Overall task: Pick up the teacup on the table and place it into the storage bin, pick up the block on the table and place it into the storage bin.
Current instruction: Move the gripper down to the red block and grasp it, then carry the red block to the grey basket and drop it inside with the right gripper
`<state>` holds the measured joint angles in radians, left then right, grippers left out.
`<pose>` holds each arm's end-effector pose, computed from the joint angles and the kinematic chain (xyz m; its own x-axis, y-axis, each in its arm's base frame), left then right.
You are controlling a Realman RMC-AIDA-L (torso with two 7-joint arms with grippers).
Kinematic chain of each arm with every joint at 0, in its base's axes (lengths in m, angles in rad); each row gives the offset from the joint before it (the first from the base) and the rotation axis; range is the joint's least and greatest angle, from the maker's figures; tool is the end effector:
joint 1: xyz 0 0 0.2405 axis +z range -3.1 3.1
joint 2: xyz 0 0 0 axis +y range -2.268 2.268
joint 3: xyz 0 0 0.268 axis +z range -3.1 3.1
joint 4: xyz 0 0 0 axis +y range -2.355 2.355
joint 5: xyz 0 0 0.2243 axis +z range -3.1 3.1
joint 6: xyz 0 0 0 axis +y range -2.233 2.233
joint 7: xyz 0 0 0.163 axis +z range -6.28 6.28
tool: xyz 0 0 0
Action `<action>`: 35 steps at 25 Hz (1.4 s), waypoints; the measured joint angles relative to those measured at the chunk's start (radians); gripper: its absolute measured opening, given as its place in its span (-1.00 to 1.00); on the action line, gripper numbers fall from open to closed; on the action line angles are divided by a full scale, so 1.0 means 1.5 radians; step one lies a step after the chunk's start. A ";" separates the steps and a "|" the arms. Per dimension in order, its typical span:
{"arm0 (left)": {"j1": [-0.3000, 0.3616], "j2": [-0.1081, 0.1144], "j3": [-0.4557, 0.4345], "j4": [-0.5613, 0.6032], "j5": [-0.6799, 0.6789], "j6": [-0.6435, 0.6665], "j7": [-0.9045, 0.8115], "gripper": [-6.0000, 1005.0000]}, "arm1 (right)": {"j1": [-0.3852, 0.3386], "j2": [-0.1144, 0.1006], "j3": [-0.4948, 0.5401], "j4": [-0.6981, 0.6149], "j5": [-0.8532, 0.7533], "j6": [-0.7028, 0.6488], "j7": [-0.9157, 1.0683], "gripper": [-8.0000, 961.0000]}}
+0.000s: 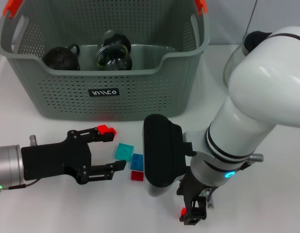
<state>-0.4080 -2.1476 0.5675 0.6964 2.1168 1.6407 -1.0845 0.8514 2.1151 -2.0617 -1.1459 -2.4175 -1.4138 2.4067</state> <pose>-0.3047 0.3014 -0.0361 0.8554 0.1983 0.4785 0.3379 -0.9138 -0.2255 0.1302 0.3104 -0.1607 0.8103 0.0429 0.5844 0.0246 -0.9989 0.0392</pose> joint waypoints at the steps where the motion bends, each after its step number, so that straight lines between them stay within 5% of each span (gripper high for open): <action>1: 0.000 0.000 0.000 0.000 0.000 0.000 0.000 0.52 | 0.000 0.000 -0.001 0.000 0.000 0.000 0.000 0.61; 7: 0.000 0.000 0.000 0.000 0.001 -0.001 0.000 0.52 | 0.000 0.002 -0.019 -0.001 0.004 0.000 0.002 0.04; 13: 0.000 0.000 0.000 0.000 0.001 -0.001 0.001 0.52 | 0.000 0.002 -0.022 -0.003 0.006 0.000 0.003 0.02; 26: 0.001 0.000 0.000 -0.002 0.004 -0.001 0.001 0.51 | 0.000 0.001 -0.026 -0.009 0.001 -0.002 0.004 -0.41; 35: 0.003 0.000 0.000 -0.003 0.004 -0.002 0.001 0.51 | -0.006 -0.004 0.027 -0.034 -0.025 -0.031 0.013 -0.53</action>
<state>-0.4034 -2.1475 0.5675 0.6917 2.1232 1.6381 -1.0829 0.8429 2.1087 -2.0218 -1.1963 -2.4552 -1.4605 2.4267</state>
